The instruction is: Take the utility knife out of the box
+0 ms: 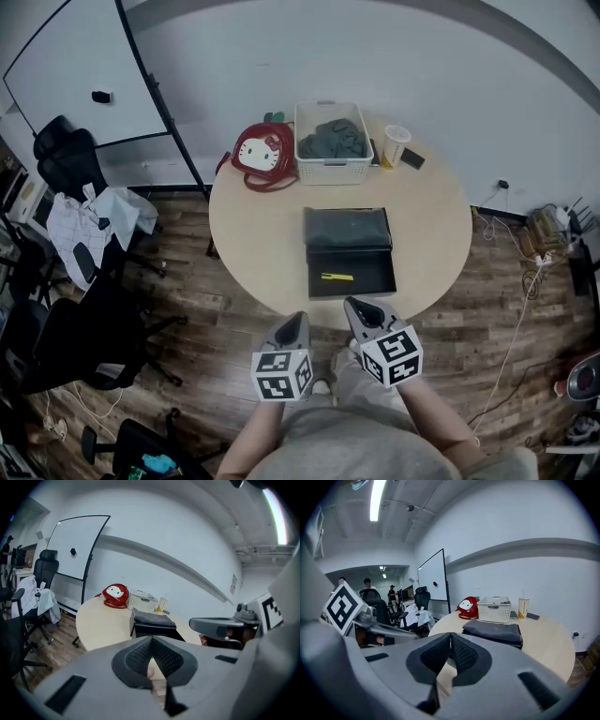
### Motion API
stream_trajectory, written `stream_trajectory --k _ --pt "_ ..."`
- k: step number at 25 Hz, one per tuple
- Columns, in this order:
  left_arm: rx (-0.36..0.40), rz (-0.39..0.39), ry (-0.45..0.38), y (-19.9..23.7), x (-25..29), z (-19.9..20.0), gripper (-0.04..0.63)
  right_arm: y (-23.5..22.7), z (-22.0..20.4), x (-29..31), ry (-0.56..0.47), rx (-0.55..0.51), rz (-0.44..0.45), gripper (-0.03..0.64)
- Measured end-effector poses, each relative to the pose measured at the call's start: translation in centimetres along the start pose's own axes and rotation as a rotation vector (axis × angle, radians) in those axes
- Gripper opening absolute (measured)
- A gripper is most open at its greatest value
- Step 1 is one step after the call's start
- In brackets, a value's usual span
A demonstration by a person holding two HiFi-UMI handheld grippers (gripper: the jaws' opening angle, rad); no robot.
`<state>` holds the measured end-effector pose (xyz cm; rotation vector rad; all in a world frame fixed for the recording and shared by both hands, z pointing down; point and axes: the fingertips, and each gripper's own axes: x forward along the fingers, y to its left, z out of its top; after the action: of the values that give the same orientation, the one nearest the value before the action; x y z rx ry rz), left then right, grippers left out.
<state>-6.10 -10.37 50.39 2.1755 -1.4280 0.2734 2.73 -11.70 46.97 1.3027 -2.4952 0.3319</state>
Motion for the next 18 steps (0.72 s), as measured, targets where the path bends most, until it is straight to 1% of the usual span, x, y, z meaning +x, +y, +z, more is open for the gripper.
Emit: stream_trajectory --k 4,10,13,18 --pt "-0.015 0.009 0.015 0.6 1.4 0.1 0.002 -2.3 0.0 1.4 0.026 -0.016 -0.015 0.0" --pt "-0.041 0.036 0.032 2.2 3.8 0.1 0.002 -5.0 -0.3 4.4 0.069 -0.056 -0.006 0.0" --pt "-0.046 0.043 0.048 2.6 4.8 0.1 0.002 -5.9 -1.1 6.1 0.119 -0.096 0.018 0.0" --pt "-0.06 0.055 0.079 3.3 6.5 -0.3 0.002 -7.0 -3.1 9.2 0.251 -0.174 0.088 0.0"
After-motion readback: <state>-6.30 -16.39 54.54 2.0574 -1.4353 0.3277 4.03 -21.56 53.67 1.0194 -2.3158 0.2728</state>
